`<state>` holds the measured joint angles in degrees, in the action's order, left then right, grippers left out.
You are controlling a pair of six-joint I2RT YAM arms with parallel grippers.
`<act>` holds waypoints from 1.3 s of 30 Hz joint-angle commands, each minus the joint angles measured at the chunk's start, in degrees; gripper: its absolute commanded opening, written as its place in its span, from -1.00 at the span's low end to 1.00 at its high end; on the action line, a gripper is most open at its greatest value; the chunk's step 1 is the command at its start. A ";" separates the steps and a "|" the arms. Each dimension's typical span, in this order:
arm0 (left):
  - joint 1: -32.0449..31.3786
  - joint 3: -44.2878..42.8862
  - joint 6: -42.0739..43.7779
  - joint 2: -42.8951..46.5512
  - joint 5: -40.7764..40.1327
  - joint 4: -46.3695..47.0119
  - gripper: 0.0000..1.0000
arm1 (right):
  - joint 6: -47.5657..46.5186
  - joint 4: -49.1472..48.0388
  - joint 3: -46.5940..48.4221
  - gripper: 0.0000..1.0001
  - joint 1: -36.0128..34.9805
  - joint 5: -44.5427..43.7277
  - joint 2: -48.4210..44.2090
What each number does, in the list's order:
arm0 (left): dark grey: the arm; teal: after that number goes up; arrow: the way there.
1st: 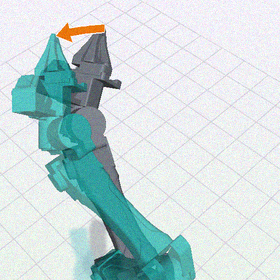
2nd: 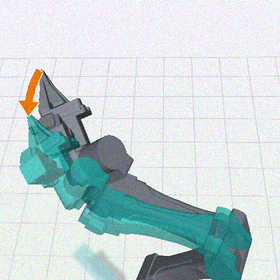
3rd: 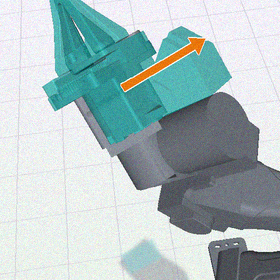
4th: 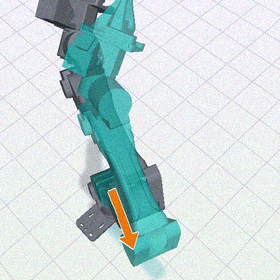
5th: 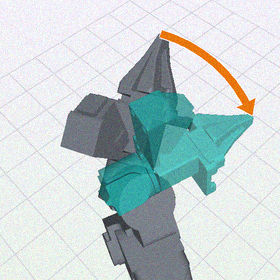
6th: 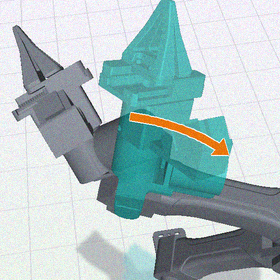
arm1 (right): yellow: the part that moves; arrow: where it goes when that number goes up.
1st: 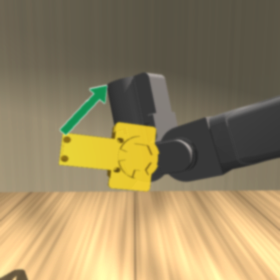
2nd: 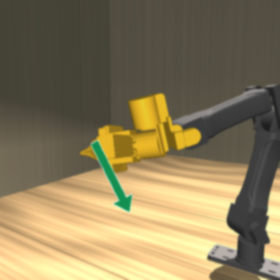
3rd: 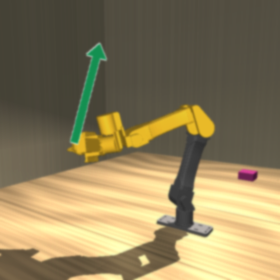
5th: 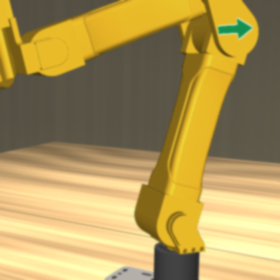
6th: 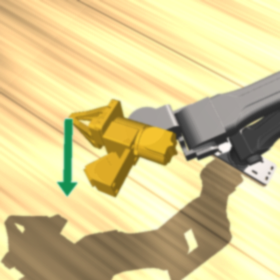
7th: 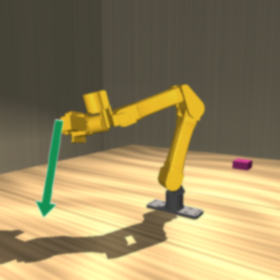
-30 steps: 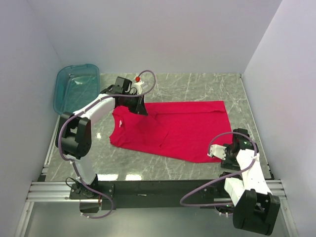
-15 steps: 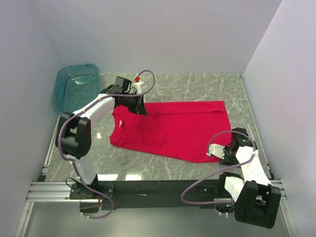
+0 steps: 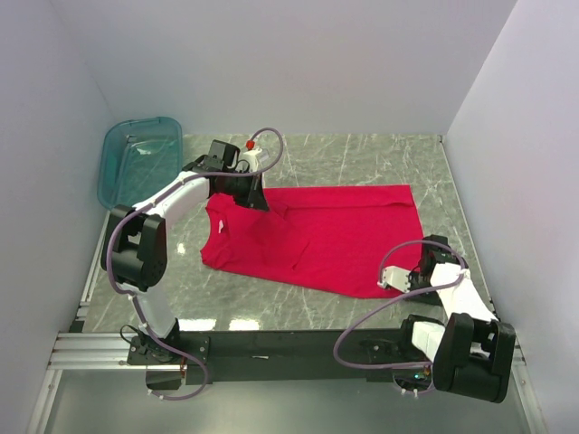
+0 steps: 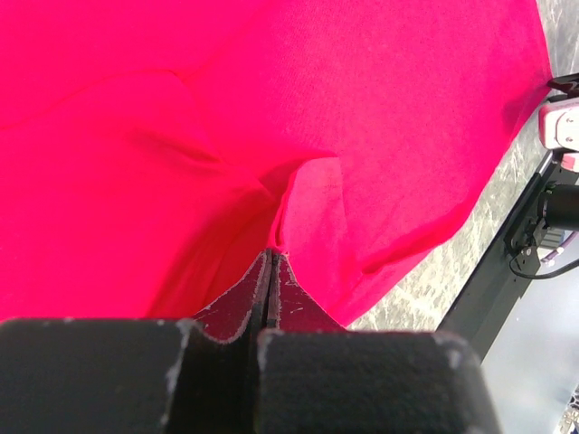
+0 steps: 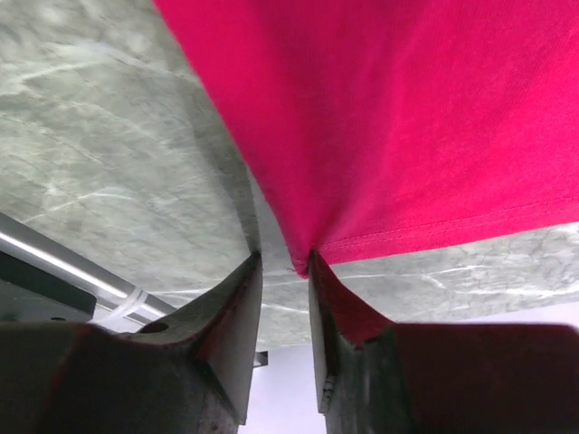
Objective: Fold and stack the t-shirts
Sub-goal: Fold the tshirt
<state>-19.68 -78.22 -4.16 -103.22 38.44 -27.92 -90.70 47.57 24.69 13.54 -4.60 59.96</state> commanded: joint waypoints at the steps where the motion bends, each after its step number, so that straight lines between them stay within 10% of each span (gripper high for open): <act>1: 0.17 -0.27 0.03 0.56 1.99 0.50 -0.99 | 0.87 -3.98 -0.87 -0.38 0.43 2.13 2.26; 15: 2.19 6.58 -4.01 11.28 0.85 6.82 -0.99 | 2.53 9.64 12.22 -1.00 1.31 16.62 2.08; 39: 7.73 12.91 -8.76 31.14 4.63 14.74 -0.99 | 18.01 7.27 27.60 -1.00 1.84 27.10 11.92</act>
<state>-12.38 -64.88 -12.36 -74.65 41.08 -16.60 -74.94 54.08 49.54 14.94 20.27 70.76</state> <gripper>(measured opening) 0.013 0.009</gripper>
